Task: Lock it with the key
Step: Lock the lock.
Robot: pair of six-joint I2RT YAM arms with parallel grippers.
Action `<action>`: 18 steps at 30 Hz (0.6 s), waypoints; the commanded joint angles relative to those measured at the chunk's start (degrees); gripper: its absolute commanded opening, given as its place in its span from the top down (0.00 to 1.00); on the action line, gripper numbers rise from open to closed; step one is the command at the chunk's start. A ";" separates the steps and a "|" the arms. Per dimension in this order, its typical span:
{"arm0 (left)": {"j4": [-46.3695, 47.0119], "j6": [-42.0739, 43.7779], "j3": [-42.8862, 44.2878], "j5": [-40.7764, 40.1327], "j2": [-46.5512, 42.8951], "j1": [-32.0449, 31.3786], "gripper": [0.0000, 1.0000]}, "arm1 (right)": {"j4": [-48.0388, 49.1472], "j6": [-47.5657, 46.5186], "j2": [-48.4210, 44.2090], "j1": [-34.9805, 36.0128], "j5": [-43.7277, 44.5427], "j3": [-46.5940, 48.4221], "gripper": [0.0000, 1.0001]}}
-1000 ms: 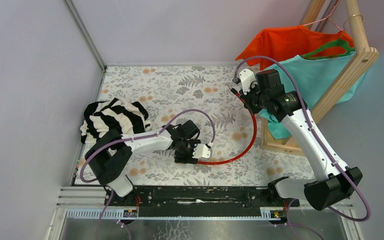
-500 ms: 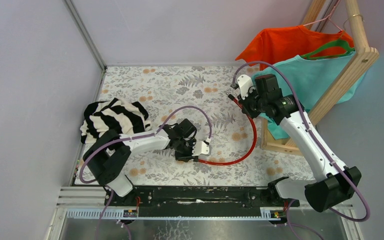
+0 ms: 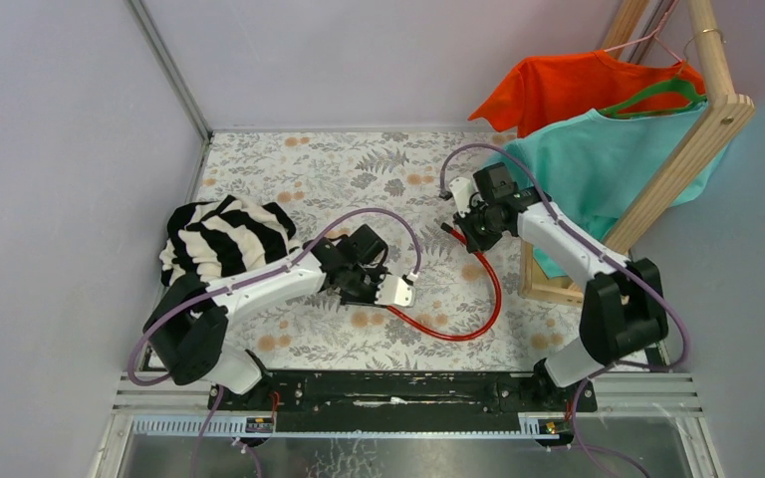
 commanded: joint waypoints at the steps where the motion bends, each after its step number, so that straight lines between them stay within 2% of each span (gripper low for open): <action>1: -4.47 3.88 4.74 -3.63 -2.05 -0.49 1.00 | 1.40 0.77 5.12 0.11 -1.27 1.76 0.95; 4: -4.78 3.57 5.53 -4.07 -2.28 -0.99 1.00 | 1.33 0.28 8.27 0.07 -1.13 3.49 0.92; 7: -4.79 3.92 6.45 -5.17 -2.16 -1.41 1.00 | 0.94 -0.70 10.90 0.15 -0.67 4.86 0.82; 11: -5.00 4.82 7.77 -6.11 -1.65 -1.51 1.00 | 0.36 -1.99 9.80 0.14 -1.31 6.05 0.54; 13: -5.04 4.60 8.59 -6.57 -1.19 -1.51 1.00 | 0.40 -2.97 8.91 0.06 -2.17 6.34 0.36; 15: -5.33 4.06 9.49 -6.97 -0.55 -1.58 1.00 | 0.60 -3.68 6.38 0.12 -2.43 6.51 0.28; 18: -5.16 3.81 10.07 -7.39 -0.26 -1.47 1.00 | 0.53 -3.95 4.62 0.04 -3.73 6.63 0.25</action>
